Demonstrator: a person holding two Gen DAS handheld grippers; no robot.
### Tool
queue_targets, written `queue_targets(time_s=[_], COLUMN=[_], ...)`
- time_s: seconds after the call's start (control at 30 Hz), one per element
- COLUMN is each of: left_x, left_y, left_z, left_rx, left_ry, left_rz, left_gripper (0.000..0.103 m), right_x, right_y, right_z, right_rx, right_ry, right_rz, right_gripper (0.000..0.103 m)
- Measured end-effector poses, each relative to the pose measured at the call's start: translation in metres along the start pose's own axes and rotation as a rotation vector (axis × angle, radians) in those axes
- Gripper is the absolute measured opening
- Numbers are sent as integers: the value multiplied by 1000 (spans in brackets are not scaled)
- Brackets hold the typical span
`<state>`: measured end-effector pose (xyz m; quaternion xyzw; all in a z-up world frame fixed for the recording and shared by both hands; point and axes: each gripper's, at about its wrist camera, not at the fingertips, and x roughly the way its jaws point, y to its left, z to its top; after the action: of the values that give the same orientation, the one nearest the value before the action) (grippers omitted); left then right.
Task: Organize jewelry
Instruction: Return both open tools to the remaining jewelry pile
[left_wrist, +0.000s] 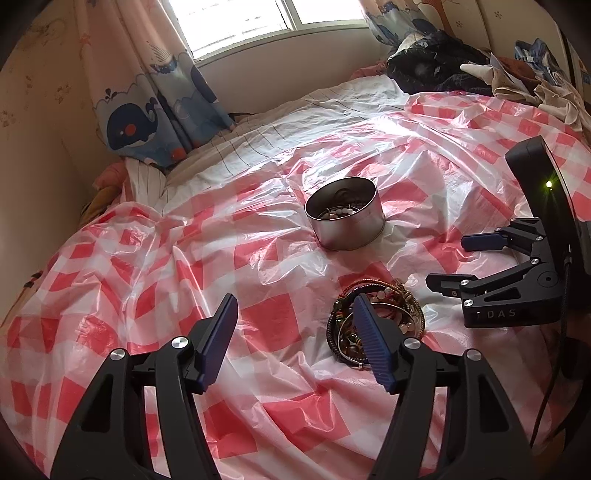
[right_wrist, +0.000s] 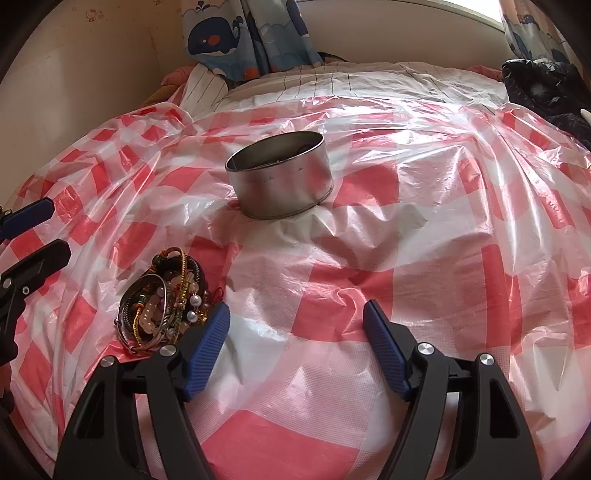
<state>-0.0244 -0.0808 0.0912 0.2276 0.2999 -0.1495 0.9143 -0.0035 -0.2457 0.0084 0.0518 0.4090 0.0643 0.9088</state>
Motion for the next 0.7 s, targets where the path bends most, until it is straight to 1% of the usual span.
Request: queue_targets(time_s=[0.03, 0.07, 0.13, 0.2, 0.27, 0.3, 0.37, 0.43, 0.53, 0.63, 0.7], left_x=[1, 2, 8, 18, 28, 29, 28, 31, 36, 45, 52], left_y=[0, 1, 6, 18, 30, 31, 27, 17, 5, 0, -2], left_z=[0, 0, -2, -7, -13, -15, -18, -20, -19, -17, -16], left_rx=[1, -4, -37, -112, -171, -171, -133, -83, -48, -44, -39], left_ry=[1, 5, 28, 70, 105, 103, 84, 93, 108, 119, 128], left_rz=[-3, -20, -83, -158, -184, -184, -189, -207, -229, -221, -193], left_gripper=[64, 64, 65, 65, 65, 65, 65, 65, 65, 65, 64], right_x=[0, 0, 0, 0, -1, -1, -2, -3, -4, -3, -3], right_y=[0, 0, -1, 0, 1, 0, -3, -6, -9, -9, -10], right_z=[0, 0, 0, 0, 1, 2, 2, 2, 2, 3, 3], right_rx=[0, 0, 3, 9, 19, 26, 42, 56, 70, 71, 77], right_ry=[0, -1, -1, -3, -3, -3, -3, -3, -3, 1, 2], right_rz=[0, 0, 2, 7, 14, 19, 33, 47, 63, 69, 76], right_gripper=[72, 72, 72, 72, 72, 72, 72, 72, 72, 72, 73])
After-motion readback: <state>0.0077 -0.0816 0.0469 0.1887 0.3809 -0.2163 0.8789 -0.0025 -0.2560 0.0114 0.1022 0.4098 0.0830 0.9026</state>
